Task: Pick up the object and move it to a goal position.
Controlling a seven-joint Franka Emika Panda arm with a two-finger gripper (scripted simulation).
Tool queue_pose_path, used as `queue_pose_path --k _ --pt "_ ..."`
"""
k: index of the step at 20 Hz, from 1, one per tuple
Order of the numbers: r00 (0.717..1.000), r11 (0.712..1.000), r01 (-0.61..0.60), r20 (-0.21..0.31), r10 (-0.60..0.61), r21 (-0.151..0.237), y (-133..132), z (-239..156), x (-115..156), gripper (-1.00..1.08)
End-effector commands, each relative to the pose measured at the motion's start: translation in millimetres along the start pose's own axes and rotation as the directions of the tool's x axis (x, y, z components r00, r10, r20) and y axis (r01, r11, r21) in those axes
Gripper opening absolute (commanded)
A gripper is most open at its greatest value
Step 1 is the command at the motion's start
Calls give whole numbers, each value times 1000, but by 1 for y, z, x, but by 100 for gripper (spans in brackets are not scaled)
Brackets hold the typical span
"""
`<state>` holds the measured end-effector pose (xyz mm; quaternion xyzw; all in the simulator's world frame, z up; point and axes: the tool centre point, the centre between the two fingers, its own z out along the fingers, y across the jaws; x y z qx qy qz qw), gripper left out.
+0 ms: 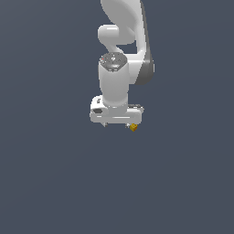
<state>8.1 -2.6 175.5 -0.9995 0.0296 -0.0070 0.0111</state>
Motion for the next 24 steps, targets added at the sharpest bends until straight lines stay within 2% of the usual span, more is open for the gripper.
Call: queue_pose_path --k 1,10,17,24 --pt "1000 1000 0 0 0 0 0 0 0 100" --pt "999 999 -43 -12 43 0 33 0 8 100" --pt "1000 1000 -16 -10 16 -2 27 4 5 100" --pt "993 993 114 -3 -115 -12 5 25 -11 100"
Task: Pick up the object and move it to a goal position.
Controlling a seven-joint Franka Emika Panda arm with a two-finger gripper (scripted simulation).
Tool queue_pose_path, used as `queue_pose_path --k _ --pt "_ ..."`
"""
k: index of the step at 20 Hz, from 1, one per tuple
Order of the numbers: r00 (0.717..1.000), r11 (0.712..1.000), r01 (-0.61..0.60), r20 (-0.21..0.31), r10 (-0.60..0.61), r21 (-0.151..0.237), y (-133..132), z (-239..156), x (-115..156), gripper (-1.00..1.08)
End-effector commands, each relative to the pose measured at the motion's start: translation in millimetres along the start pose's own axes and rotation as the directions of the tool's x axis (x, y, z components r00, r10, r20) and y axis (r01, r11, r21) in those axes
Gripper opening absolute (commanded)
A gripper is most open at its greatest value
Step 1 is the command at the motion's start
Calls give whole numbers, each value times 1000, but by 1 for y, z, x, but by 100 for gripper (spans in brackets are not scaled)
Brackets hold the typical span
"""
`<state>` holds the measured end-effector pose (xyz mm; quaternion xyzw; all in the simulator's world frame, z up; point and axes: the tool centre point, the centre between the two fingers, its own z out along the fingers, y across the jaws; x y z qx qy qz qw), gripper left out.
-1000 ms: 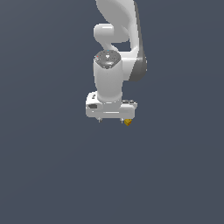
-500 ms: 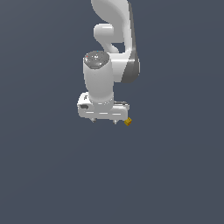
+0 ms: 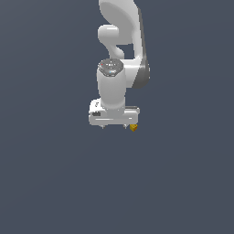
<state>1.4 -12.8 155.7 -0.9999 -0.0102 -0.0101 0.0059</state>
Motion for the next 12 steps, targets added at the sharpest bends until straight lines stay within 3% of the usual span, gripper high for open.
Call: queue_pose_path --k 1,6,12 --pt "998 998 63 4 -63 -3 -12 10 -7 100" --pt "971 971 238 12 -238 -8 -43 35 -29 100" --pt "895 895 447 21 -446 -5 -82 63 -60 100"
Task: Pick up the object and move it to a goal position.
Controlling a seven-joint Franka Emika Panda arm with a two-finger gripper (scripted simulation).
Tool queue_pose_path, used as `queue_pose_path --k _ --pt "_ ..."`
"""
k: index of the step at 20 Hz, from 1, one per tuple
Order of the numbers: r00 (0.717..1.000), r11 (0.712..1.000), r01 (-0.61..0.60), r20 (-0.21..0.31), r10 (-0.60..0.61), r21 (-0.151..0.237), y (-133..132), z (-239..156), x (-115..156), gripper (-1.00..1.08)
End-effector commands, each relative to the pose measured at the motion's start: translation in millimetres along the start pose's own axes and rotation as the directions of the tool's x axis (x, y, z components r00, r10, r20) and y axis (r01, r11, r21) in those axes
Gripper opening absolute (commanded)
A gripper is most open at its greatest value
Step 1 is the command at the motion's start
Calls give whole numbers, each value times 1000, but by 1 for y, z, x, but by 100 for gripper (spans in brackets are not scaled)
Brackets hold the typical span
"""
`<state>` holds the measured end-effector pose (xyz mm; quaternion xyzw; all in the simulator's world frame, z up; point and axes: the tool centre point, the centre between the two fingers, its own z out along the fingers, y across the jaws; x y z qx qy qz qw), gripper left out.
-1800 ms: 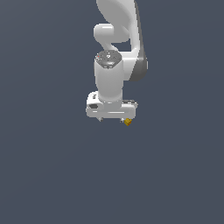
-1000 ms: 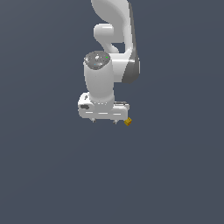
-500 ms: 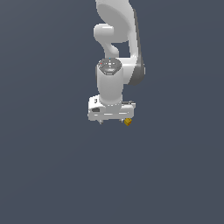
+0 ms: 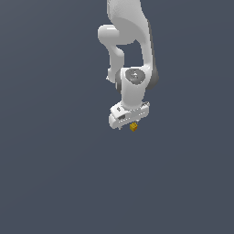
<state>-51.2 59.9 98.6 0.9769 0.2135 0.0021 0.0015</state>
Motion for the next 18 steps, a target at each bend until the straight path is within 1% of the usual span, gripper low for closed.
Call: queue_pose_path --k 1,5,9,18 --pt "997 997 82 1 -82 0 -17 9 -6 100" --pt "985 985 172 2 -172 2 -37 20 -12 100" --pt "975 975 221 2 -221 4 -48 25 -17 100" --pt "974 974 226 3 -226 5 -49 33 -18 100"
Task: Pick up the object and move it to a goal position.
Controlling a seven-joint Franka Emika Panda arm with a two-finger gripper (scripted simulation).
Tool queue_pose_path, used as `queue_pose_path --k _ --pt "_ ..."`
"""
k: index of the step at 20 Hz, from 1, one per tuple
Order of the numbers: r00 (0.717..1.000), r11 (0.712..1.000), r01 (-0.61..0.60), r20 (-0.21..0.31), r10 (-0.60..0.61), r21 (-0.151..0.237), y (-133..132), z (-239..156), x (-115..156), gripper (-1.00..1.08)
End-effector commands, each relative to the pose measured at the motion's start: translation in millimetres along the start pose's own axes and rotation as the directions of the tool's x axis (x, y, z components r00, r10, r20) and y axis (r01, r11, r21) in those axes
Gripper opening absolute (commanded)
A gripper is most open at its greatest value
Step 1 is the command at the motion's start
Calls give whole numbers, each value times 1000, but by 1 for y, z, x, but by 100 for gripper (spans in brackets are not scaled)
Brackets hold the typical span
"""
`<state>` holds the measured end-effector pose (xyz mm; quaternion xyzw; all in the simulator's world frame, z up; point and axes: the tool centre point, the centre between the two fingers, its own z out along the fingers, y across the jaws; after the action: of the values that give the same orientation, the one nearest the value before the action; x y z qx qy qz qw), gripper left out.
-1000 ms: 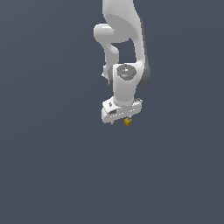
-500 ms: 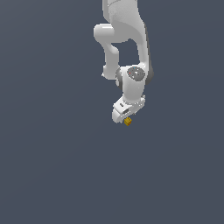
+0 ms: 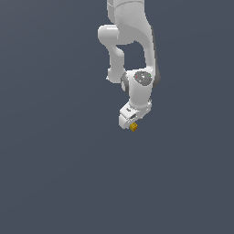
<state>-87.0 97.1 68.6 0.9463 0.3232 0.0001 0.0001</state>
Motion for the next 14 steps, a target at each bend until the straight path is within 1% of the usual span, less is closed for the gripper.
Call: queue_pose_path --k 1,8,14 --pt "1000 1000 1 1 -1 0 -1 7 0 100" --pt "1000 1000 6 0 -6 0 -2 37 -1 100" --pt "1000 1000 7 0 -7 0 -1 47 -1 100"
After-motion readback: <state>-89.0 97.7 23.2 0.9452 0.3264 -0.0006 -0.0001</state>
